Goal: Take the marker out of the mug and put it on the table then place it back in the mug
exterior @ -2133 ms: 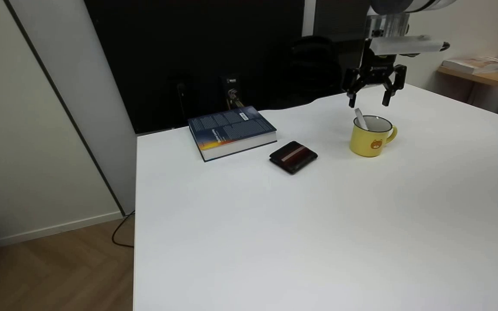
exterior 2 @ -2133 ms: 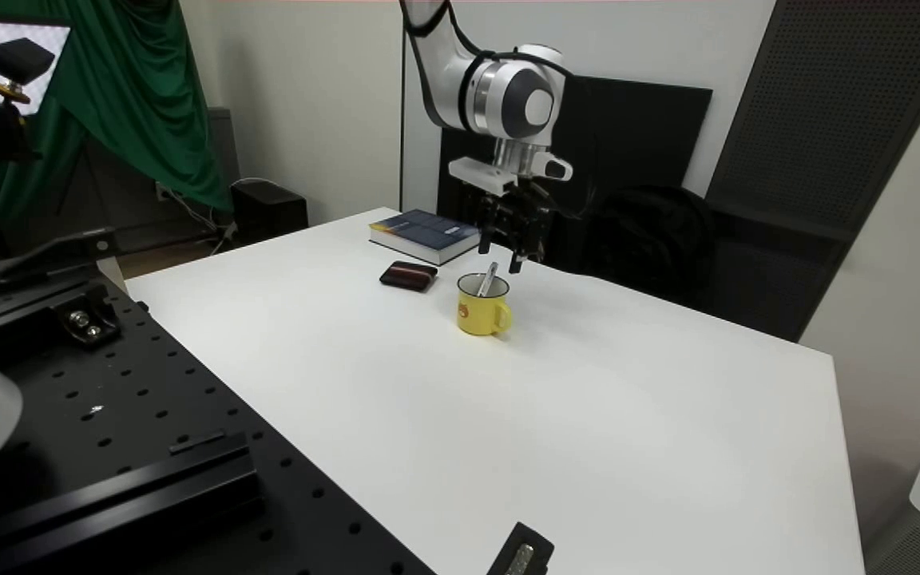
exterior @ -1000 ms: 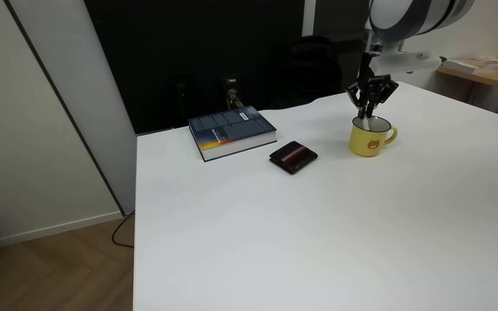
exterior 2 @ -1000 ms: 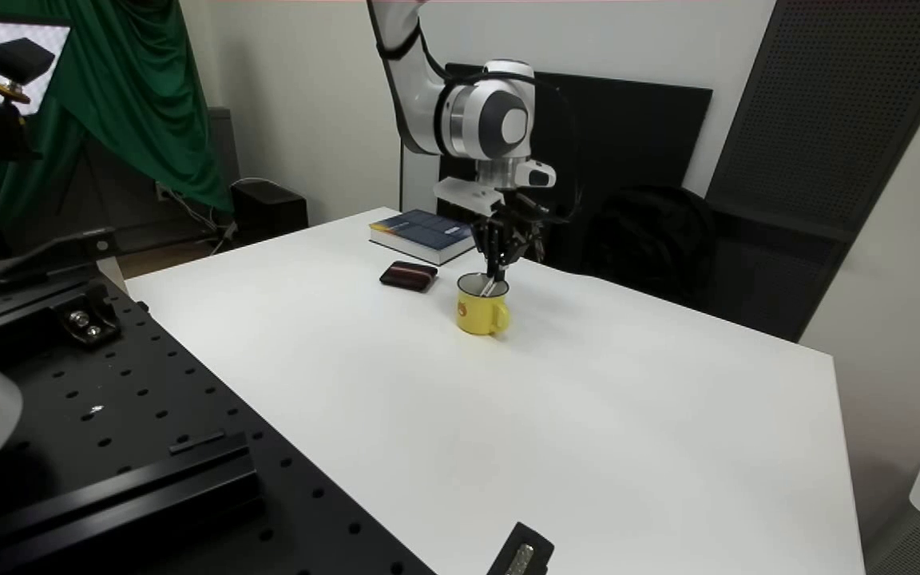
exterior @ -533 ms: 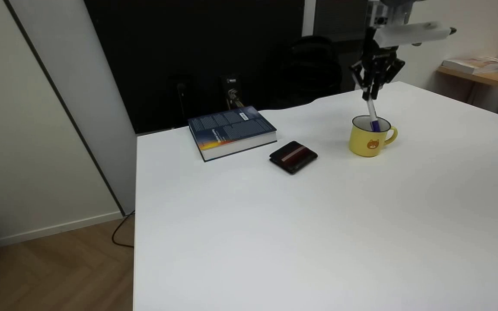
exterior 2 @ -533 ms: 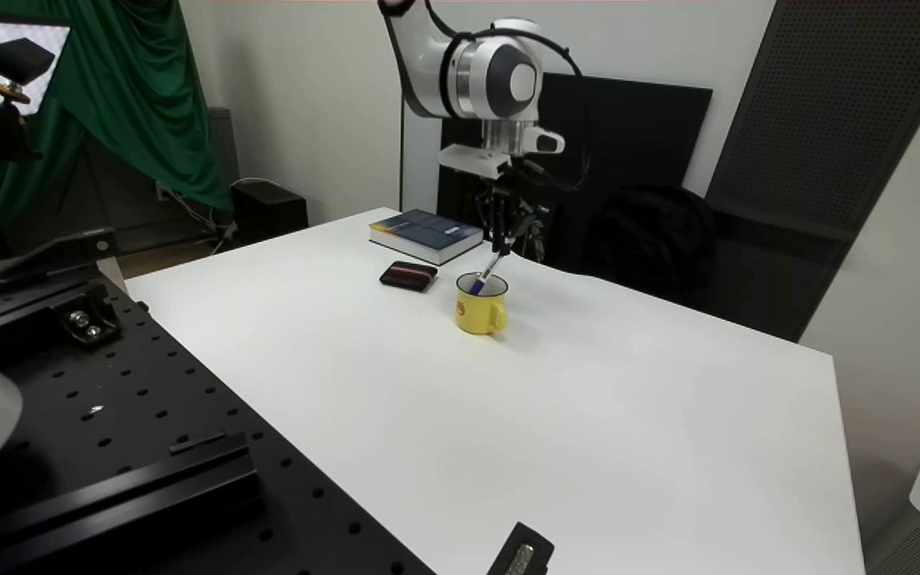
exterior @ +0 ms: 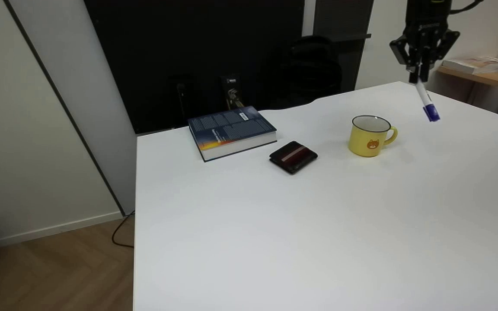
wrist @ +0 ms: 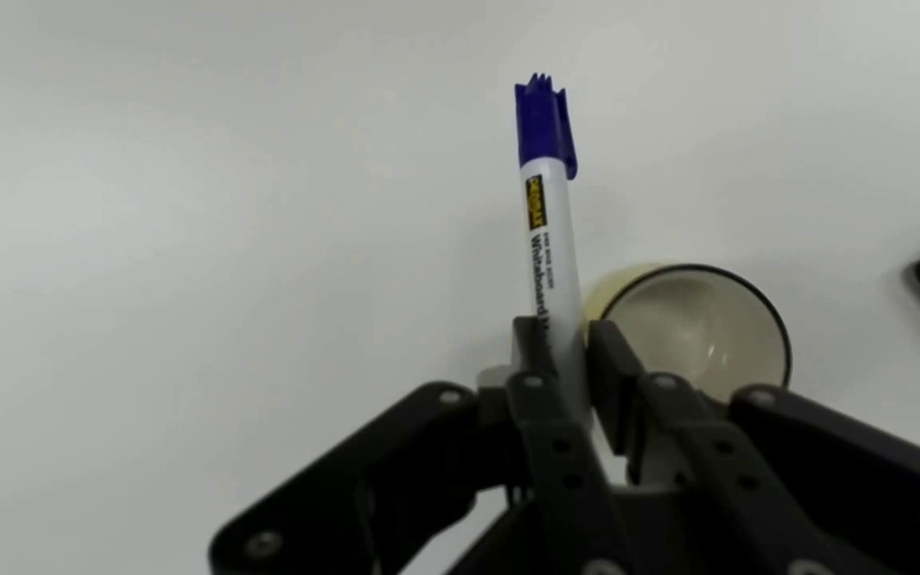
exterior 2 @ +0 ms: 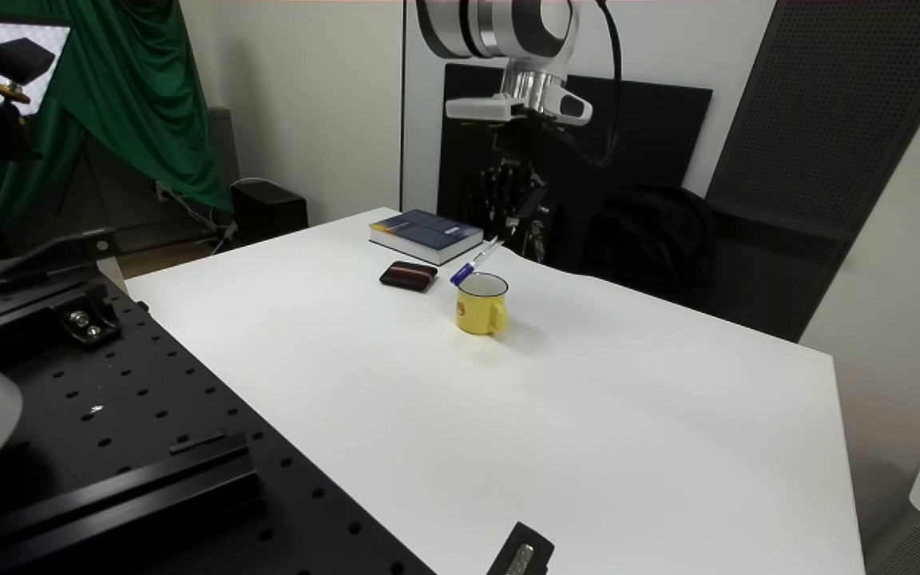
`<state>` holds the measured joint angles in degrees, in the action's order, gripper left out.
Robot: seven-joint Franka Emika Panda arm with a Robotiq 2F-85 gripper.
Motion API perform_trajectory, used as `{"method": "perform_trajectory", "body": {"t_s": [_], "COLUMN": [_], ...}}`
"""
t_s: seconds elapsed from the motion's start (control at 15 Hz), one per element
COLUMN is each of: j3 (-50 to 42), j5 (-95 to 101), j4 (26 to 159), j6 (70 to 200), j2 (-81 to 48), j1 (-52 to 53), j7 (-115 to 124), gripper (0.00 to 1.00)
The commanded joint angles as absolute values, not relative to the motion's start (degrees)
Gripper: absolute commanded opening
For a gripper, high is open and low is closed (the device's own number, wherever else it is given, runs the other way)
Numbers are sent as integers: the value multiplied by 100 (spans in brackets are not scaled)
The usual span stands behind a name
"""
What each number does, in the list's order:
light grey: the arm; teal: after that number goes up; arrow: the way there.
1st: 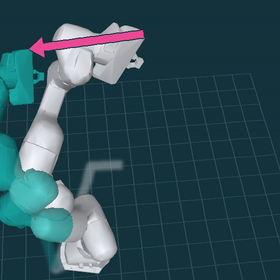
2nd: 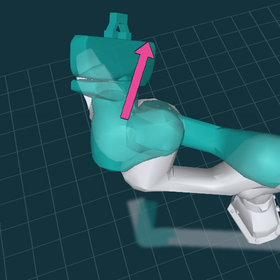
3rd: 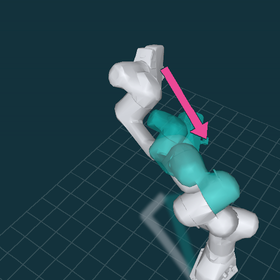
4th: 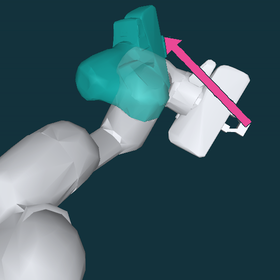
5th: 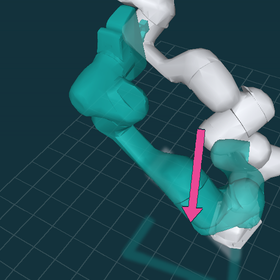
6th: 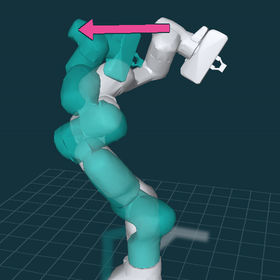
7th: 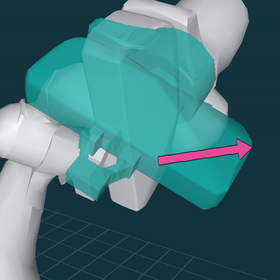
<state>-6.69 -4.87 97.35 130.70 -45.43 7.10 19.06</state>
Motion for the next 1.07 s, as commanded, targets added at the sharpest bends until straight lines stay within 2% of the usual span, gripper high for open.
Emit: {"method": "perform_trajectory", "body": {"t_s": [0.0,0.27,0.8,0.87,0.93,1.0], "j3": [-635,-664,-832,-896,-921,-946], "j5": [-628,-718,-1024,-1021,-1003,-981], "j4": [10731,10694,10075,10151,10259,10346], "j6": [13803,14573,14483,14542,14612,14681], "j2": [-4321,-4937,-5805,-5765,-5681,-5607], "j1": [461,126,-410,-338,-271,-201], "j7": [2098,2099,2320,2410,2459,2511], "gripper": [5,5,5,43,44,50]}}
